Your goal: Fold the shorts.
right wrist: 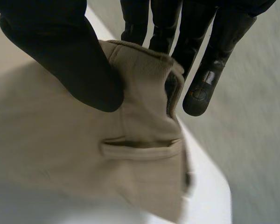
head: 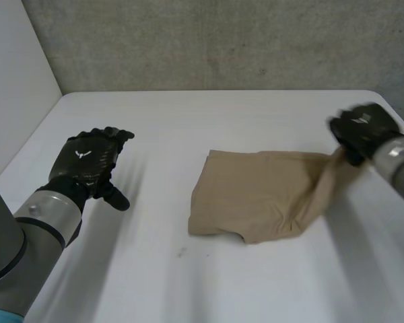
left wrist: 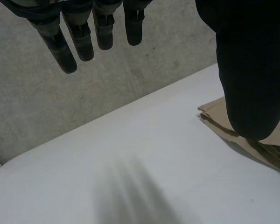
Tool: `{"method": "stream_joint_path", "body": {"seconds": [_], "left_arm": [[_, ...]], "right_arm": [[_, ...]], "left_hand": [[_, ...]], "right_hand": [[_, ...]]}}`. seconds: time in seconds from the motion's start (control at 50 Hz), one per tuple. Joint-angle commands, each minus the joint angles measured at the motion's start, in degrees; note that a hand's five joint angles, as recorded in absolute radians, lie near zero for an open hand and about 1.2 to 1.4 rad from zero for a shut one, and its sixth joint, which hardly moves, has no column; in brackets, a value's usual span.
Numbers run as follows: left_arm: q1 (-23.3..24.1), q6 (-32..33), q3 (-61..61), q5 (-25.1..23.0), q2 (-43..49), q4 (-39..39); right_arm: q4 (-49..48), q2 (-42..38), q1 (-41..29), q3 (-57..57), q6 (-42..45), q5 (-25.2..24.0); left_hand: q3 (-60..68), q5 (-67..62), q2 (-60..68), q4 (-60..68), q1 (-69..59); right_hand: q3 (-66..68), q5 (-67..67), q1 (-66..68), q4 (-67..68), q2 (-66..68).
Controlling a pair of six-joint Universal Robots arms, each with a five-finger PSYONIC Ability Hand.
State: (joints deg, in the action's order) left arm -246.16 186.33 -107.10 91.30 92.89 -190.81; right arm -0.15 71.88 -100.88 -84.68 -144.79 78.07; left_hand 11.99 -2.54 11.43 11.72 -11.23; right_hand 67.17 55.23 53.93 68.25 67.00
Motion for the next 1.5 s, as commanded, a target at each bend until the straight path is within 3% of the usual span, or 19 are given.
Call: {"method": "stream_joint_path", "body": {"seconds": [0.02,0.08,0.18,0.22,0.26,0.34,0.48,0.58,0.7,0.82,0.92,1.3,1.5], "left_arm": [[0.16,0.00,-1.00,0.02,-1.04,0.01],[0.24,0.00,-1.27,0.02,-1.22,-0.08],[0.42,0.00,-1.27,0.02,-1.22,-0.17],[0.42,0.00,-1.27,-0.06,-1.13,-0.08],[0.33,0.00,-1.27,-0.15,-1.13,-0.17],[-0.02,0.09,-0.13,-0.33,-0.60,-0.35],[1.38,0.18,7.60,-0.33,3.08,-1.84],[8.83,-0.26,20.49,0.02,13.25,-1.14],[15.09,-0.35,34.13,0.37,26.80,4.56],[15.54,-0.61,43.72,0.72,39.45,10.45],[15.19,-0.18,44.70,2.92,43.60,10.99],[12.99,2.29,42.85,3.63,42.90,15.65],[13.26,1.32,41.19,4.07,25.09,18.20]], "right_arm": [[-1.96,-7.97,-18.54,9.52,-1.99,-2.04],[-2.40,-12.72,-24.96,10.94,-1.99,-6.26],[-1.88,-18.52,-27.44,10.50,-2.34,-13.03],[-1.61,-19.41,-27.53,10.59,-2.34,-13.82],[-0.83,-18.89,-27.18,10.33,-2.86,-13.57],[-0.29,-14.95,-26.74,10.41,-6.97,-11.64],[-0.47,-6.94,-19.98,10.06,-24.29,-9.08],[-0.03,-4.82,-16.98,10.23,-34.40,-8.73],[4.53,-10.35,-15.22,12.25,-33.46,-5.48],[8.32,-16.59,-14.26,14.63,-27.31,-0.65],[8.41,-20.20,-13.38,14.81,-22.12,3.75],[9.29,-20.90,-12.85,14.37,-15.70,4.81],[2.35,-2.64,-12.23,13.66,-21.14,7.00]], "left_hand": [[-1.99,2.54,-1.43,-1.72,1.23],[-1.99,2.54,-1.43,-1.72,1.23],[-1.99,2.54,-1.43,-1.72,1.23],[-1.99,2.54,-1.43,-1.72,1.23],[-1.99,2.54,-1.43,-1.72,1.23],[-1.99,2.54,-1.43,-1.72,1.23],[-1.44,1.99,-0.88,-1.17,0.68],[0.41,0.14,0.97,0.68,-1.17],[0.58,-0.03,1.14,0.85,-1.34],[0.41,0.14,0.97,0.68,-1.17],[0.58,-0.03,1.14,0.85,-1.34],[0.92,-0.37,1.48,1.18,-1.67],[-0.93,1.49,-0.37,-0.67,0.18]], "right_hand": [[12.83,14.77,26.07,11.75,13.00],[12.83,14.77,26.07,11.75,13.00],[10.89,12.83,24.13,9.82,11.06],[-6.71,-4.76,6.54,-7.78,-6.53],[-35.76,-33.81,-22.51,-36.83,-35.58],[-57.17,-55.23,-43.93,-58.25,-57.00],[-57.17,-55.23,-43.93,-58.25,-57.00],[-57.17,-55.23,-43.93,-58.25,-57.00],[-57.17,-55.23,-43.93,-58.25,-57.00],[-57.17,-55.23,-43.93,-58.25,-57.00],[-57.17,-55.23,-43.93,-58.25,-57.00],[-57.17,-55.23,-43.93,-58.25,-57.00],[-57.17,-55.23,-43.93,-58.25,-57.00]]}}
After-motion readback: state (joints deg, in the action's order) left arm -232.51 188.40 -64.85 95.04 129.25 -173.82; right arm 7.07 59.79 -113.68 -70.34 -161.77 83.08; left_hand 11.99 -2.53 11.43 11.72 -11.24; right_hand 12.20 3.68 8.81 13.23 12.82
